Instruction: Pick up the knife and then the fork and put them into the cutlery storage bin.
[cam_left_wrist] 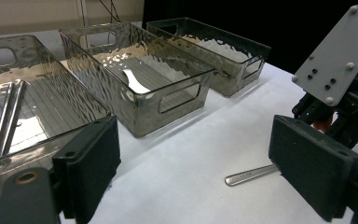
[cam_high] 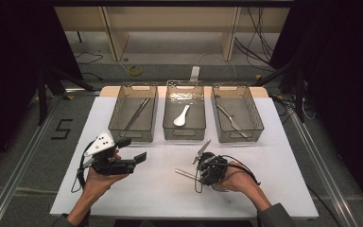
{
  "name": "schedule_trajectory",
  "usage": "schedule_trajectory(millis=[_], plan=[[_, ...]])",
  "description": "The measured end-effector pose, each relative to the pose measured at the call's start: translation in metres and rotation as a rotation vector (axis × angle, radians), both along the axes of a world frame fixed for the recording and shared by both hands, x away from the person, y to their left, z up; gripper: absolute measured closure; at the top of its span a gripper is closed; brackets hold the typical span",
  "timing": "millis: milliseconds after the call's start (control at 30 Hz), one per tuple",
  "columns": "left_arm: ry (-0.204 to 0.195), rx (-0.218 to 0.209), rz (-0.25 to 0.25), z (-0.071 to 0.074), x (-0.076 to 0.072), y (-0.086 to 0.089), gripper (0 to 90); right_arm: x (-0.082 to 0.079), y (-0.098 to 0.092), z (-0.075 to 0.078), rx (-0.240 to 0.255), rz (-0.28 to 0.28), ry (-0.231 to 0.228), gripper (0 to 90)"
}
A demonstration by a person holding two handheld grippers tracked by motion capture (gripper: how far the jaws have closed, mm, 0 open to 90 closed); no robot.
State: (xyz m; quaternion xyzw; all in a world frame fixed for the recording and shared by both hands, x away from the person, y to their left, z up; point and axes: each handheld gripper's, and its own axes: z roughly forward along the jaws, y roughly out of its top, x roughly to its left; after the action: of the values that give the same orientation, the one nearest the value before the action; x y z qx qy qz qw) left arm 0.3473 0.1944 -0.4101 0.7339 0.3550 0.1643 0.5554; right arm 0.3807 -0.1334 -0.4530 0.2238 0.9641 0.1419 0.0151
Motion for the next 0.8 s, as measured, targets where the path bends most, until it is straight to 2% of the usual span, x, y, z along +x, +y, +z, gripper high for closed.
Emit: schedule_trajectory(millis=[300, 467, 800], plan=[[0.002, -0.005, 0.002, -0.0001, 0.0002, 0.0003, 15.8, -0.0015, 0.0031, -0.0044, -0.037, 0.013, 0.004, 79.4], [0.002, -0.004, 0.003, -0.0002, 0.0003, 0.0001, 15.8, -0.0015, 0.0038, -0.0050, -0.036, 0.012, 0.003, 83.3], [0.003, -0.001, -0.002, -0.0005, 0.0001, -0.0001, 15.9, -0.0006, 0.0046, -0.0045, -0.048, 0.028, 0.007, 84.8]])
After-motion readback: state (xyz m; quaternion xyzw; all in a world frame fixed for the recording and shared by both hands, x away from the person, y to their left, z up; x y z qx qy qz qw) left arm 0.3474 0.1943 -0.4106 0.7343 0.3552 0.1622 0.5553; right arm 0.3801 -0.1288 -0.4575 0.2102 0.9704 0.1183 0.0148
